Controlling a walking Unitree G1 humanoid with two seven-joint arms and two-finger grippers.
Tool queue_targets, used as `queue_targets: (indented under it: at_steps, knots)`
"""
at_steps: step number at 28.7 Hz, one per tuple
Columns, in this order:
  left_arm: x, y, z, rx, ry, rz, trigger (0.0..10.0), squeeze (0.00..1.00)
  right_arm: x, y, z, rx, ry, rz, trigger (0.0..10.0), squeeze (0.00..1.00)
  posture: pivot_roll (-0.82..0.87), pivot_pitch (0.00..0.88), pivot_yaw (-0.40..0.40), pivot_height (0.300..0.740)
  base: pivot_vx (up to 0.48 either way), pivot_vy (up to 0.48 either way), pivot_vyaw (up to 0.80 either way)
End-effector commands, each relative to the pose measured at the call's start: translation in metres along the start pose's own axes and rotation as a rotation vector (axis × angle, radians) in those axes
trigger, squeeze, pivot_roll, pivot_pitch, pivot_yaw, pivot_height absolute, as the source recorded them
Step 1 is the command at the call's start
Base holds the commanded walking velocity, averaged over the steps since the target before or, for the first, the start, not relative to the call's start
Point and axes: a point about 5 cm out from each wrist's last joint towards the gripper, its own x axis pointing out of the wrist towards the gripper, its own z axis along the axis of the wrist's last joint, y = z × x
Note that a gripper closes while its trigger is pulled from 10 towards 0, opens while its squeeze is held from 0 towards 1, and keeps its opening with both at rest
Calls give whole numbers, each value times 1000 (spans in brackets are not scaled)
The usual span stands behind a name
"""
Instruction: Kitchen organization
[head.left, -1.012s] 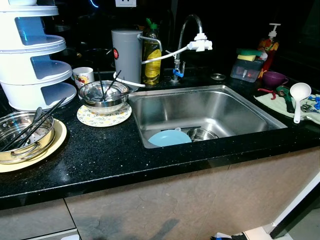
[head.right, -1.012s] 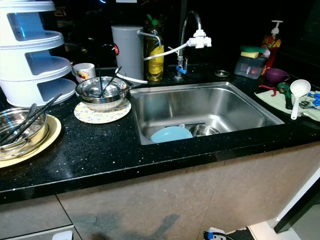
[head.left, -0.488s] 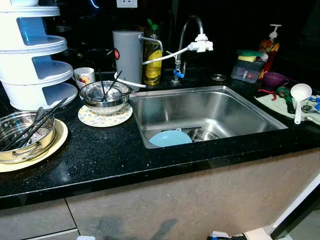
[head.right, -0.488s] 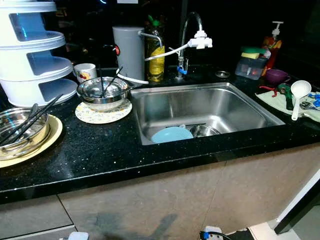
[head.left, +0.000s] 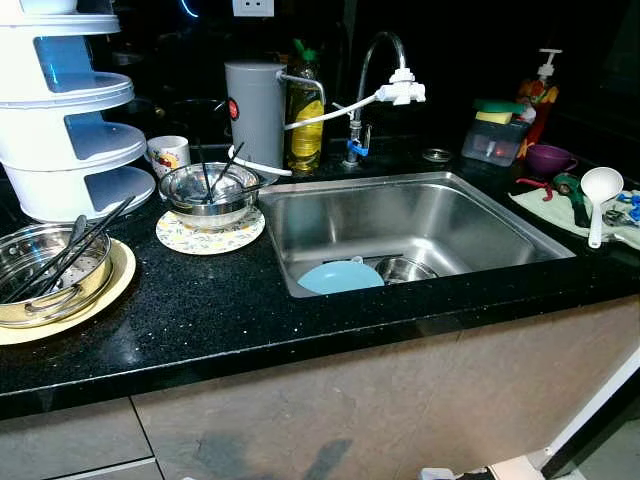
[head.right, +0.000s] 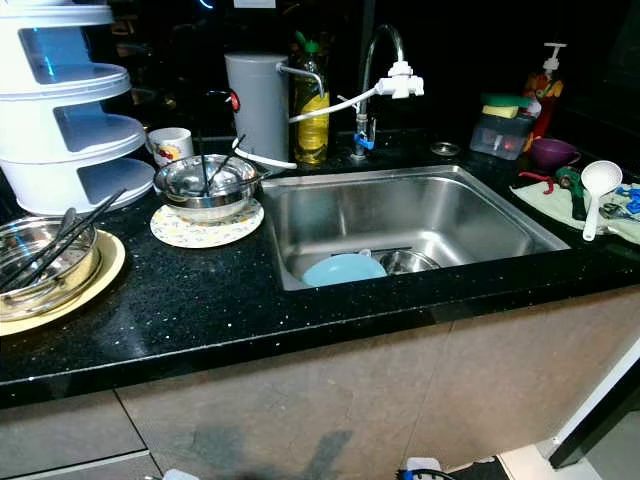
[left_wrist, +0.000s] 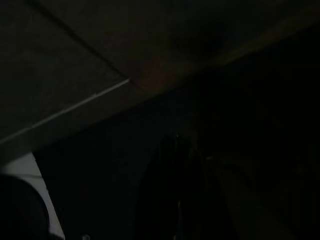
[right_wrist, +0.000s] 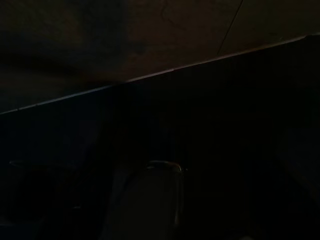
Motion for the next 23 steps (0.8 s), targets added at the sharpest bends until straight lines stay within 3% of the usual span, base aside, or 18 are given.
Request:
queue_targets:
  at_steps: [1, 3, 9, 11, 20, 23]
  knots:
    - [-2, -2, -8, -33, 37, 3, 10000, 0, -2, 1, -10, 12, 34, 4, 10000, 0, 32, 101, -40, 740, 0, 0, 0]
    - [-3, -2, -12, -85, 60, 10, 10000, 0, -3, -1, -17, 57, 96, 4, 10000, 0, 27, 100, -42, 740, 0, 0, 0]
    - [-3, -2, -12, -187, 39, 29, 10000, 0, -3, -4, -14, 57, 89, -2, 10000, 0, 30, 103, -47, 740, 0, 0, 0]
    - [-4, 0, -14, -125, 47, 45, 10000, 0, -2, -4, -11, -60, 90, -20, 10000, 0, 32, 108, -47, 740, 0, 0, 0]
    - [-6, -3, -16, -119, 36, 25, 10000, 0, 0, 6, -12, -66, 87, 18, 10000, 0, 35, 116, -42, 740, 0, 0, 0]
    - [-6, -5, -13, -66, 9, -5, 10000, 0, -1, 6, -17, -100, 104, 17, 10000, 0, 35, 118, -43, 740, 0, 0, 0]
